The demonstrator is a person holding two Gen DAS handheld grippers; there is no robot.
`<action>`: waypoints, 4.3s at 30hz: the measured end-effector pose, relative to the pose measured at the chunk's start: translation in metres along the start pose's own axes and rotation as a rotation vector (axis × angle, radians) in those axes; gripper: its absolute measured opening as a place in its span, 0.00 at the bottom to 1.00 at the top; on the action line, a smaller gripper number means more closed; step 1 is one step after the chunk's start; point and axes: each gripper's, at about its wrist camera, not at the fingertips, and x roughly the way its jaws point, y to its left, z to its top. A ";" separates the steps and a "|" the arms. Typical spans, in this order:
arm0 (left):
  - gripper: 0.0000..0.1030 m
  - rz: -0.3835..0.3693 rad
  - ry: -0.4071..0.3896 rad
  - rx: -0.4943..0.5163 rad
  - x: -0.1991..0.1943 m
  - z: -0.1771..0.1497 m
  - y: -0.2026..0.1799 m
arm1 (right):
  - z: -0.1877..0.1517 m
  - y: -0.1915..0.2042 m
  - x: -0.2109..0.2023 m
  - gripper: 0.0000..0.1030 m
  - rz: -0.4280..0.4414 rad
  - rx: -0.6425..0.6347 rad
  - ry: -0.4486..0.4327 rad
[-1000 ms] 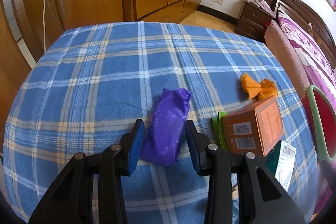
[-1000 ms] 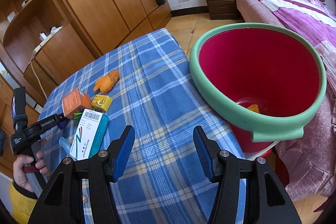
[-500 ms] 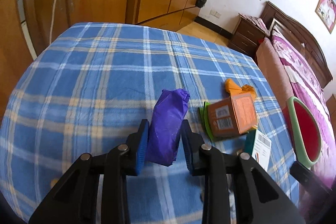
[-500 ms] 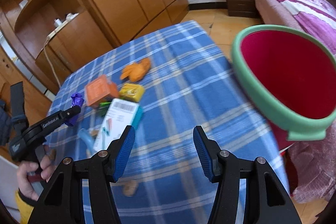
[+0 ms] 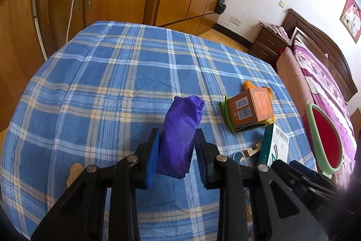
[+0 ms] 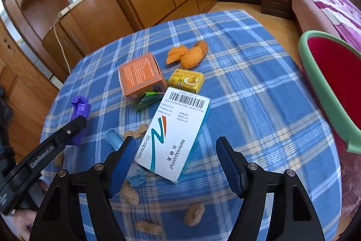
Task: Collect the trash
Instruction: 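Grasp the white medicine box with the right tool while the left tool holds the purple bag, then carry the purple bag and white medicine box over the red bucket with both tools, then open the left tool to drop the bag while the right tool releases the medicine box into the bucket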
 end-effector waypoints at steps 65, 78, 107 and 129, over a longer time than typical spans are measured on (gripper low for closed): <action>0.30 -0.308 0.061 0.308 -0.025 -0.006 -0.205 | -0.012 -0.161 -0.145 0.56 -0.115 0.177 -0.372; 0.30 -0.348 0.076 0.405 0.000 -0.004 -0.272 | -0.007 -0.220 -0.161 0.56 -0.185 0.243 -0.404; 0.30 -0.336 0.175 0.521 0.061 -0.033 -0.327 | 0.006 -0.273 -0.146 0.56 -0.207 0.292 -0.390; 0.51 -0.298 0.172 0.495 0.053 -0.030 -0.313 | 0.007 -0.274 -0.139 0.57 -0.188 0.298 -0.385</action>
